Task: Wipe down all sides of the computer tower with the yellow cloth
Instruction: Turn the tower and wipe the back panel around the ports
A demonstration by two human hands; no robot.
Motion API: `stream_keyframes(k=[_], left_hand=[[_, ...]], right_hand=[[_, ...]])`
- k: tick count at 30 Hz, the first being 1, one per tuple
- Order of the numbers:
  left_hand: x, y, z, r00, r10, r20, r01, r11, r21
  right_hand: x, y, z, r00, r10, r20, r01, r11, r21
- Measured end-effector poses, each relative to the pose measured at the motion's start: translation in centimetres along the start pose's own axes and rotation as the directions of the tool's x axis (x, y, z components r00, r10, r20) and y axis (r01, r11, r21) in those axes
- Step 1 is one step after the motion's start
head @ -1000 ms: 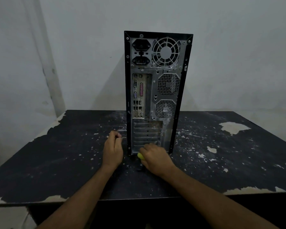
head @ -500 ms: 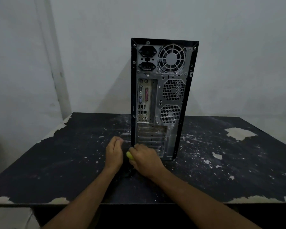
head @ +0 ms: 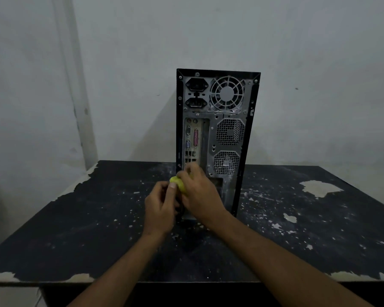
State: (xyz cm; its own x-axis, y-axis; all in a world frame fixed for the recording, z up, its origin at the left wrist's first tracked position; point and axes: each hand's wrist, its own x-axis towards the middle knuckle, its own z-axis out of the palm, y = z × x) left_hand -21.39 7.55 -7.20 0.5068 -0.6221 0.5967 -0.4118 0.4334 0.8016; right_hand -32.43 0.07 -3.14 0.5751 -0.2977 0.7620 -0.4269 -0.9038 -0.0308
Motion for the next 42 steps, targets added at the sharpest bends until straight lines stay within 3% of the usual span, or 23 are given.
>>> stream_keyframes(k=[3, 5, 8, 11, 13, 16, 19, 21, 25, 28, 30, 31, 34, 36, 39, 42], left_hand=[[0.5, -0.4, 0.0, 0.994, -0.086, -0.067, 0.087, 0.996, 0.0], [0.6, -0.6, -0.1, 0.988, -0.117, -0.105, 0.113, 0.993, -0.045], [1.1, 0.2, -0.3, 0.983, -0.122, -0.135, 0.109, 0.989, -0.1], [1.3, 1.0, -0.6, 0.995, -0.049, -0.082, 0.042, 0.996, -0.082], [1.3, 1.4, -0.8, 0.999, -0.045, -0.029, 0.043, 0.996, -0.076], [0.9, 2.3, 0.0, 0.996, -0.092, -0.002, 0.09, 0.986, -0.143], [1.5, 3.9, 0.8, 0.996, -0.079, -0.044, 0.07, 0.983, -0.171], [2.6, 4.9, 1.1, 0.994, -0.072, -0.086, 0.056, 0.983, -0.173], [4.9, 6.0, 0.6, 0.993, 0.041, -0.111, -0.052, 0.993, -0.105], [7.4, 7.4, -0.6, 0.953, 0.283, -0.112, -0.276, 0.959, 0.068], [9.1, 8.1, -1.3, 0.877, 0.481, -0.016, -0.457, 0.843, 0.283], [9.7, 7.8, -1.4, 0.835, 0.546, 0.072, -0.529, 0.76, 0.379], [8.6, 4.9, -1.4, 0.739, 0.574, 0.351, -0.667, 0.557, 0.494], [6.9, 2.8, -1.2, 0.731, 0.539, 0.418, -0.68, 0.532, 0.504], [7.9, 4.1, -0.4, 0.78, 0.574, 0.25, -0.612, 0.612, 0.501], [10.0, 6.4, 0.5, 0.78, 0.618, 0.099, -0.574, 0.644, 0.507]], right_hand=[[-0.8, 0.1, -0.2, 0.981, -0.111, 0.158, 0.119, 0.992, -0.043], [1.6, 0.4, -1.5, 0.989, -0.113, 0.095, 0.12, 0.991, -0.065], [5.5, 0.4, -3.3, 0.99, -0.072, -0.122, 0.06, 0.993, -0.097], [3.4, -0.2, -1.8, 0.99, -0.136, -0.04, 0.129, 0.981, -0.148], [1.3, 0.0, -0.7, 0.993, -0.112, 0.03, 0.113, 0.992, -0.059], [1.4, 0.3, -0.8, 1.0, 0.008, 0.029, -0.013, 0.98, 0.197], [1.8, -0.9, -2.1, 0.996, 0.027, 0.081, -0.061, 0.89, 0.452], [1.7, -1.2, -3.6, 0.996, 0.005, 0.091, -0.051, 0.854, 0.518], [3.3, 0.6, -7.9, 0.995, -0.093, 0.031, 0.075, 0.927, 0.368], [6.5, 3.0, -12.3, 0.944, -0.037, -0.328, 0.088, 0.986, 0.143], [9.2, 5.6, -15.2, 0.838, 0.023, -0.545, -0.001, 0.999, 0.04], [10.5, 6.9, -16.5, 0.809, 0.054, -0.586, -0.07, 0.998, -0.004], [12.4, 10.2, -17.5, 0.88, 0.143, -0.453, -0.193, 0.979, -0.067], [12.5, 11.1, -16.7, 0.925, 0.155, -0.347, -0.176, 0.984, -0.028], [12.3, 11.1, -15.6, 0.905, 0.159, -0.395, -0.157, 0.987, 0.038], [12.7, 10.6, -15.6, 0.868, 0.176, -0.465, -0.168, 0.984, 0.06]])
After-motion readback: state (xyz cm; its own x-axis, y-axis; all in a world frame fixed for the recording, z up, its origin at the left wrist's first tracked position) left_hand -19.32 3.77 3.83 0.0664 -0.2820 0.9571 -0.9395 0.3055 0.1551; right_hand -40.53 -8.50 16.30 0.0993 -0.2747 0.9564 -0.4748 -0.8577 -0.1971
